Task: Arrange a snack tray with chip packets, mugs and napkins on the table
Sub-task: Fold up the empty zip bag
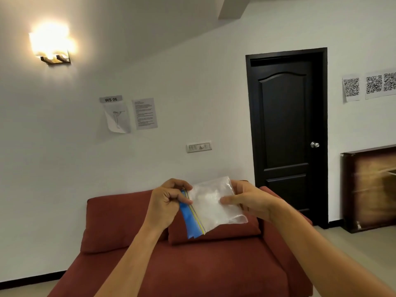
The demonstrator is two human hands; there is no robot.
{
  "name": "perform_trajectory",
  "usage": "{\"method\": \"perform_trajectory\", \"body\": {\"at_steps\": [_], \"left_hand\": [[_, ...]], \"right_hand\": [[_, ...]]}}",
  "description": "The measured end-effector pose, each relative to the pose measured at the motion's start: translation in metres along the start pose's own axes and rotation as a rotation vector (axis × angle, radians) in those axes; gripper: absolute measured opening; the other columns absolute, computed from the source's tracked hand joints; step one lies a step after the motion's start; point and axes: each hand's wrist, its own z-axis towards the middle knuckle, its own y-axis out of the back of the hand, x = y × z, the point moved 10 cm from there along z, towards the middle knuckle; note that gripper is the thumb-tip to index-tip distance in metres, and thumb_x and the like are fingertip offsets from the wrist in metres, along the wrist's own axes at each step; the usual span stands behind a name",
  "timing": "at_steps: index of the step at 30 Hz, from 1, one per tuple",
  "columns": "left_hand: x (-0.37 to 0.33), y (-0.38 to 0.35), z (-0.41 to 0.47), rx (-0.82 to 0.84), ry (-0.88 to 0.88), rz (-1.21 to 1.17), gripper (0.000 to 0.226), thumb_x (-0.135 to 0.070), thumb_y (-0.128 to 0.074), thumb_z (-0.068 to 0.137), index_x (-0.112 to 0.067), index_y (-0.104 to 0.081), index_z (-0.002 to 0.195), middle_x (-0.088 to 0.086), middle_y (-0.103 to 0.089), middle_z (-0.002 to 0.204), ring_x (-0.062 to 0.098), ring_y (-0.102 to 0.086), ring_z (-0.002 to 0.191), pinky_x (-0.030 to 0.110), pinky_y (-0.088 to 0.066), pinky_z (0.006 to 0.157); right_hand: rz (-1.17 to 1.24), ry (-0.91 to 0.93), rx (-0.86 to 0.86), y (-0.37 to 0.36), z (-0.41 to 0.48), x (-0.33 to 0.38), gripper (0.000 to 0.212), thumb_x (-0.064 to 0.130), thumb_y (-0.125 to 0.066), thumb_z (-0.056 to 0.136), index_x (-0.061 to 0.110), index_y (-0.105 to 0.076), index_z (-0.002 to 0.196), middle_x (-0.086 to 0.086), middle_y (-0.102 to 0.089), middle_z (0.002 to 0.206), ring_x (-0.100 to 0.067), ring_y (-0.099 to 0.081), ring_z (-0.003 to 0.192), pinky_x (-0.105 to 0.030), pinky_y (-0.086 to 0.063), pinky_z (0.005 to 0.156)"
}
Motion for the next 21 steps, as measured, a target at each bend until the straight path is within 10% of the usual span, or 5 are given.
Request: {"method": "perform_trajectory", "body": {"at_steps": [7,12,21], "left_hand": [[0.038,-0.025,-0.029,0.464,0.440,-0.354,0.046,-0.005,-0.068,0.077,-0.020,-0.068,0.121,0.002,-0.060,0.140,0.025,-0.064,0.121,0.043,-0.052,0.100],[0.052,-0.028,-0.045,0.357,0.661,-0.183,0.068,-0.074,-0.067,0.076,-0.052,-0.046,0.137,-0.017,-0.066,0.131,0.006,-0.066,0.117,0.044,-0.047,0.102],[0.055,-0.020,-0.046,0.039,0.578,-0.296,0.029,-0.030,-0.083,0.077,-0.023,-0.078,0.104,0.008,-0.078,0.107,0.029,-0.074,0.101,0.033,-0.061,0.077]], "right_hand": [[-0.125,0.159,-0.207,0.014,-0.008,0.025,0.031,-0.007,-0.070,0.087,0.007,-0.072,0.115,-0.013,-0.077,0.104,-0.026,-0.074,0.094,-0.037,-0.061,0.085],[-0.077,0.240,-0.242,0.004,-0.005,0.038,0.031,-0.006,-0.070,0.089,0.001,-0.069,0.119,-0.022,-0.074,0.112,-0.029,-0.073,0.097,-0.044,-0.059,0.089],[0.057,0.099,-0.235,-0.003,0.002,0.010,0.026,0.017,-0.081,0.085,0.017,-0.078,0.110,-0.009,-0.078,0.113,-0.030,-0.073,0.107,-0.048,-0.059,0.095]]}}
